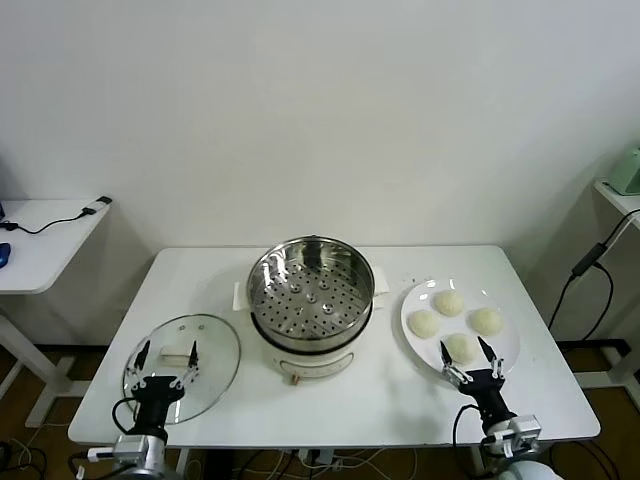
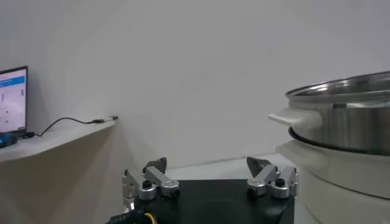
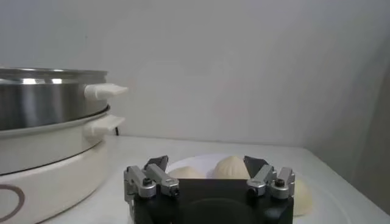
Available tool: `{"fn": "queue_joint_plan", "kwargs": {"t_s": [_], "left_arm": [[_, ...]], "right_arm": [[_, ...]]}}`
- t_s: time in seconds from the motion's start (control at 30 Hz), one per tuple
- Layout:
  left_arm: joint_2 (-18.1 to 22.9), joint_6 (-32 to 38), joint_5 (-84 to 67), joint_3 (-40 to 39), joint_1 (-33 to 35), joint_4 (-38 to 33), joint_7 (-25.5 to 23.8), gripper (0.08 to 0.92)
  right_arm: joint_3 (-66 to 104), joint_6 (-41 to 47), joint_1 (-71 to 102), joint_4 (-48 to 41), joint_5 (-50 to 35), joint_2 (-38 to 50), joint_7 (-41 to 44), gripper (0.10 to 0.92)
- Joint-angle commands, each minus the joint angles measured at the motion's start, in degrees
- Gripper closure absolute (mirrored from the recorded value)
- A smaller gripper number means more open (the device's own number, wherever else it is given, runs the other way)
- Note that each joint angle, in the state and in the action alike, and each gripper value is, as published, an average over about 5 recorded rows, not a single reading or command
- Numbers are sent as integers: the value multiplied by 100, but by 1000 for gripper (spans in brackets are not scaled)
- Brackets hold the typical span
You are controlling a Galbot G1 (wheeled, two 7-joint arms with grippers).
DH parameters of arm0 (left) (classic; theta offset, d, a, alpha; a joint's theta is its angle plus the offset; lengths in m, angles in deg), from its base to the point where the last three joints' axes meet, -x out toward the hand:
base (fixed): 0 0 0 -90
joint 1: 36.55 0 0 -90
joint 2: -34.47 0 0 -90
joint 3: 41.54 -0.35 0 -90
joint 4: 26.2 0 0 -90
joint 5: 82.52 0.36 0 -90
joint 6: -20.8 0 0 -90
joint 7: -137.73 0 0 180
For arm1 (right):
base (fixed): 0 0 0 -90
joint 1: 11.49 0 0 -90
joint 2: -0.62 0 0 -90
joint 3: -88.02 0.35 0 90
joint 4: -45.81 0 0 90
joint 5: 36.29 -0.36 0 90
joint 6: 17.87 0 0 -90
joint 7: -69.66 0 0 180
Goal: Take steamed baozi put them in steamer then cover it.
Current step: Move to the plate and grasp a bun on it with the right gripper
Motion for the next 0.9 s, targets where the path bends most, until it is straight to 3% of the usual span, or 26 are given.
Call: {"fn": "queue_joint_plan", "kwargs": {"t_s": [0.03,0.3,0.53,0.73,0.9], "left_arm": [[5,8,8,0,0,0,8,177],[-36,25,7,-57,35,-9,57,177],[-12,38,17,-140,64,-53,58,177],[-7,73,26,-149,96,-17,56,177],[13,119,30,-180,177,-52,41,177]], "right_arm": [[128,159,-165,78,149,222,220,203],[90,1190,-1038,-339,1051,2380,1831,203],[-998,1385,-2423,-1484,1670,3981,3171,203],[-2899,941,-4651,-2749,2282,4508,4544,203],[-4652,701,-6399,-3481,2524,4462,5073,203]]}}
